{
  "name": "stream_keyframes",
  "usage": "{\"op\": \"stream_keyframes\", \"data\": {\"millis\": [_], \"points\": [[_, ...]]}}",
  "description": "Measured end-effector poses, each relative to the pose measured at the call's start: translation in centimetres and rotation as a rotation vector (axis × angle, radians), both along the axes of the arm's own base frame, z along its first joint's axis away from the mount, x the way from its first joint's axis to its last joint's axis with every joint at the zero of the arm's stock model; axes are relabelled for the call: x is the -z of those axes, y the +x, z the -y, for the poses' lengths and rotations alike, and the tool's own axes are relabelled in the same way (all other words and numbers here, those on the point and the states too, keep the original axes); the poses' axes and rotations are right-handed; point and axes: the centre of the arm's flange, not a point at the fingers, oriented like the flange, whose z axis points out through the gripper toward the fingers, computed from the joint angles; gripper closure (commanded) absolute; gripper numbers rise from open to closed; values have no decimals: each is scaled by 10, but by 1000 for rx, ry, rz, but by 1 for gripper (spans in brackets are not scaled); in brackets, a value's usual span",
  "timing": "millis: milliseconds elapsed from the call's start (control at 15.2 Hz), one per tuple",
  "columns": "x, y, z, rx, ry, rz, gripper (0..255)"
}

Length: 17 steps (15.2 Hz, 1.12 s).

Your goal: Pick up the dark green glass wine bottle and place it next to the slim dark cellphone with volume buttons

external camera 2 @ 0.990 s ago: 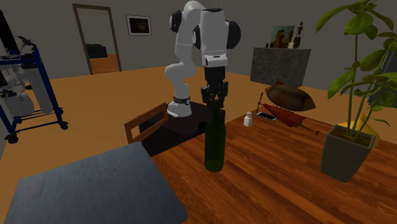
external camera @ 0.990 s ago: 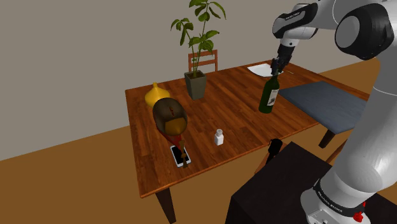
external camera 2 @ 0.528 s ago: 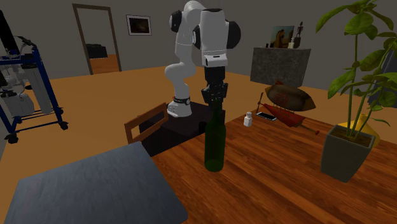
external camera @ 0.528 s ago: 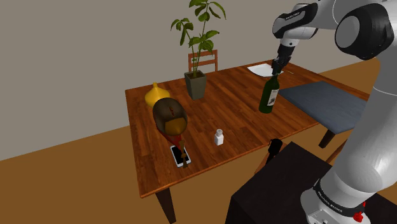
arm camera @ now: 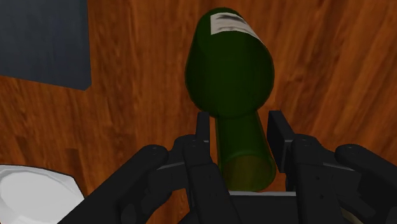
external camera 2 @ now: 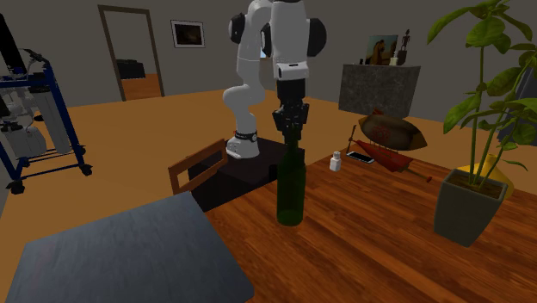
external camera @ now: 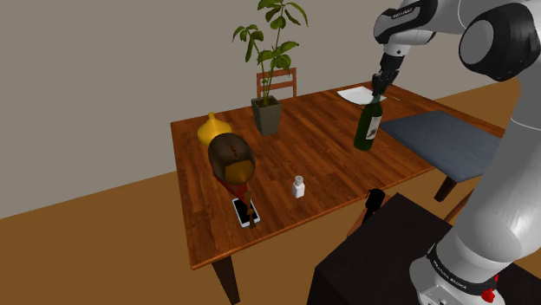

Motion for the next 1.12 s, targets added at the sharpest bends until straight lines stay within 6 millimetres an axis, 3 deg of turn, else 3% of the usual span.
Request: {"op": "stream_keyframes", "data": {"millis": [594, 726, 1122], "points": [[-46, 0, 0, 0, 0, 0, 255], [-47, 3, -14, 0, 0, 0, 255], [-51, 18, -90, -1, 0, 0, 255]]}}
